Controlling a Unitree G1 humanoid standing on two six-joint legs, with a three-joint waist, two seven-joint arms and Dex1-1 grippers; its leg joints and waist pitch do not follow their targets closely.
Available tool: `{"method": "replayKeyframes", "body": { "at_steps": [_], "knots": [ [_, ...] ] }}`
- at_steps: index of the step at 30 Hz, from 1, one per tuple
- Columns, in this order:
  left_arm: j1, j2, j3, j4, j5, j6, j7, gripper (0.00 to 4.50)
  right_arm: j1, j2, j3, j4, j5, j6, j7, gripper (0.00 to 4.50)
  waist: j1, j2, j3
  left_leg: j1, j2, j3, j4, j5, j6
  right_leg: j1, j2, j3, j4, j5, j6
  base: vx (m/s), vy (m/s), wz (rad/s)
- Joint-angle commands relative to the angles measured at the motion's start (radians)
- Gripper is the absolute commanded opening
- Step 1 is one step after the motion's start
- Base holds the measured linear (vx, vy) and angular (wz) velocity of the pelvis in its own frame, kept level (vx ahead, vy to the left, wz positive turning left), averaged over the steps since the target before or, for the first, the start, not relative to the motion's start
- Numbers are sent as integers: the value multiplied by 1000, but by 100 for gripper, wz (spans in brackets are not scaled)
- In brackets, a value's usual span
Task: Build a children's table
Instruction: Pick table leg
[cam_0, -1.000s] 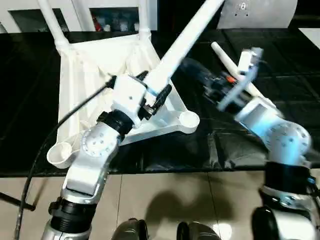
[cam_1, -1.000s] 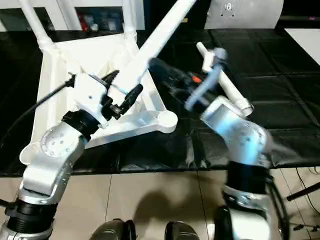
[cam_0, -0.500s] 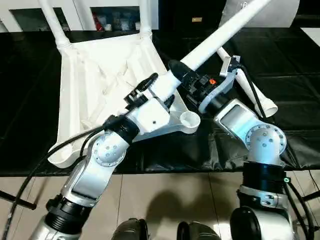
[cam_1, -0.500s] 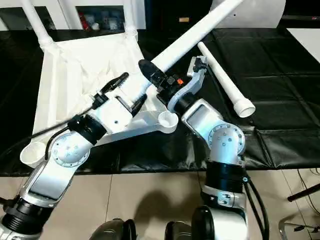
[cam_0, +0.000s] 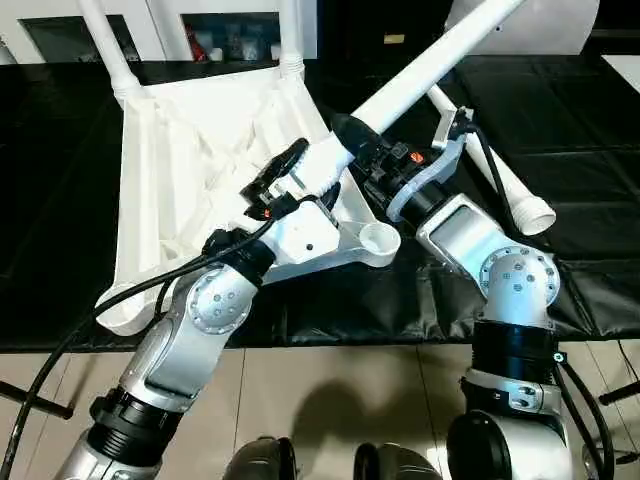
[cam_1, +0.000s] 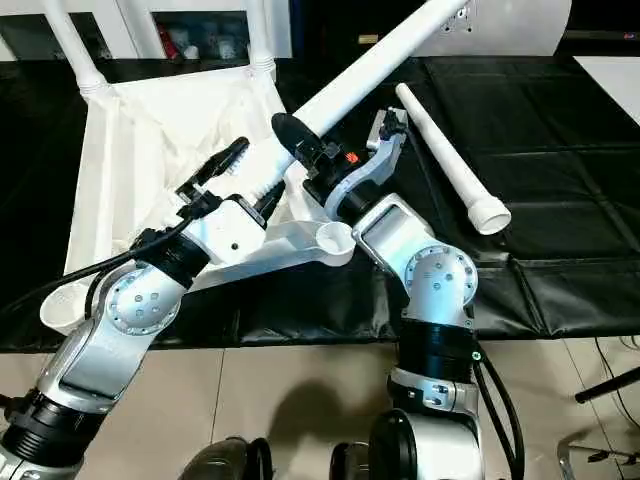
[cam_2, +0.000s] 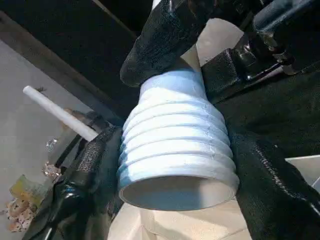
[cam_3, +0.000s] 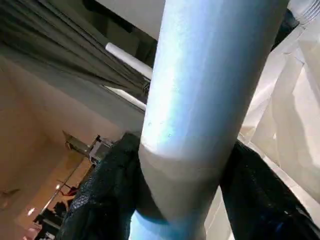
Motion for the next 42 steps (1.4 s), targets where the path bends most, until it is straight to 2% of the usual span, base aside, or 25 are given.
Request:
{"method": "replayKeyframes", "body": {
  "at_steps": [1, 6, 7, 8, 9, 12, 14, 19, 23, 24, 28, 30, 35, 42],
  "knots": [
    [5, 1, -14, 9, 22, -12, -4, 290, -24, 5, 5, 2, 7, -10, -14, 202, -4, -3, -86, 24, 146, -68, -85, -73, 27, 53, -173, 97, -65, -79, -166, 0, 0, 0],
    [6, 1, -13, 16, 25, -20, -1, 290, -26, -10, 18, 4, -7, -12, -5, 201, -4, -3, -88, 24, 148, -68, -84, -63, 27, 53, -173, 96, -62, -62, -167, 0, 0, 0],
    [6, 1, -13, 16, 25, -20, -1, 290, -26, -11, 18, 4, -5, -10, -4, 236, -3, -3, -89, 24, 146, -68, -84, -62, 29, 54, -173, 96, -63, -58, -168, 0, 0, 0],
    [6, 1, -13, 16, 26, -21, -1, 290, -27, -12, 17, 4, -2, -7, -2, 236, -3, -3, -88, 24, 146, -68, -84, -63, 31, 53, -174, 97, -63, -60, -168, 0, 0, 0],
    [5, 1, -13, 18, 28, -23, -2, 290, -27, -20, 21, 2, 4, 7, 7, 271, -3, -3, -88, 24, 145, -67, -83, -62, 33, 54, -174, 97, -63, -60, -169, 0, 0, 0],
    [3, 2, -14, 20, 30, -25, -2, 290, -28, -26, 23, 2, 3, 12, 8, 276, -2, -2, -88, 23, 146, -68, -82, -60, 36, 54, -172, 96, -64, -66, -165, 0, 0, 0],
    [2, 2, -14, 21, 30, -25, -1, 290, -28, -29, 25, 3, 2, 17, 8, 310, -3, -3, -88, 23, 146, -68, -83, -65, 36, 54, -173, 96, -65, -70, -165, 0, 0, 0],
    [0, 1, -7, 30, 37, -30, 0, 290, -28, -41, 39, 6, -8, 29, -3, 321, -2, -4, -89, 23, 146, -67, -82, -61, 36, 54, -174, 96, -64, -66, -170, 0, 0, 0],
    [-2, -3, -4, 33, 40, -36, -2, 290, -32, -39, 38, 11, -5, 21, -1, 321, -2, -3, -88, 23, 147, -68, -82, -63, 35, 54, -173, 96, -64, -68, -170, 0, 0, 0],
    [-2, -4, -5, 35, 40, -37, -3, 290, -34, -36, 35, 15, 0, 13, 0, 294, -2, -4, -88, 24, 146, -67, -83, -65, 34, 53, -173, 96, -64, -70, -171, 0, 0, 0],
    [-1, -5, -5, 34, 39, -39, -4, 290, -39, -33, 27, 25, -2, -3, -1, 274, -2, -5, -87, 23, 145, -66, -82, -71, 32, 53, -174, 97, -66, -81, -173, 0, 0, 0],
    [0, -5, -5, 31, 37, -41, -5, 290, -40, -35, 26, 29, -4, -6, 1, 244, -2, -4, -87, 23, 147, -67, -83, -63, 36, 54, -173, 96, -64, -73, -170, 0, 0, 0],
    [0, -6, -6, 28, 37, -43, -6, 290, -42, -36, 24, 36, -7, -11, 3, 212, -2, -4, -88, 23, 146, -66, -82, -61, 39, 53, -174, 97, -63, -61, -174, 0, 0, 0],
    [2, -10, -8, 26, 33, -51, -9, 290, -47, -38, 24, 46, -5, -19, 7, 207, -2, -3, -88, 22, 146, -67, -82, -63, 39, 53, -174, 97, -64, -66, -173, 0, 0, 0]
  ]
}}
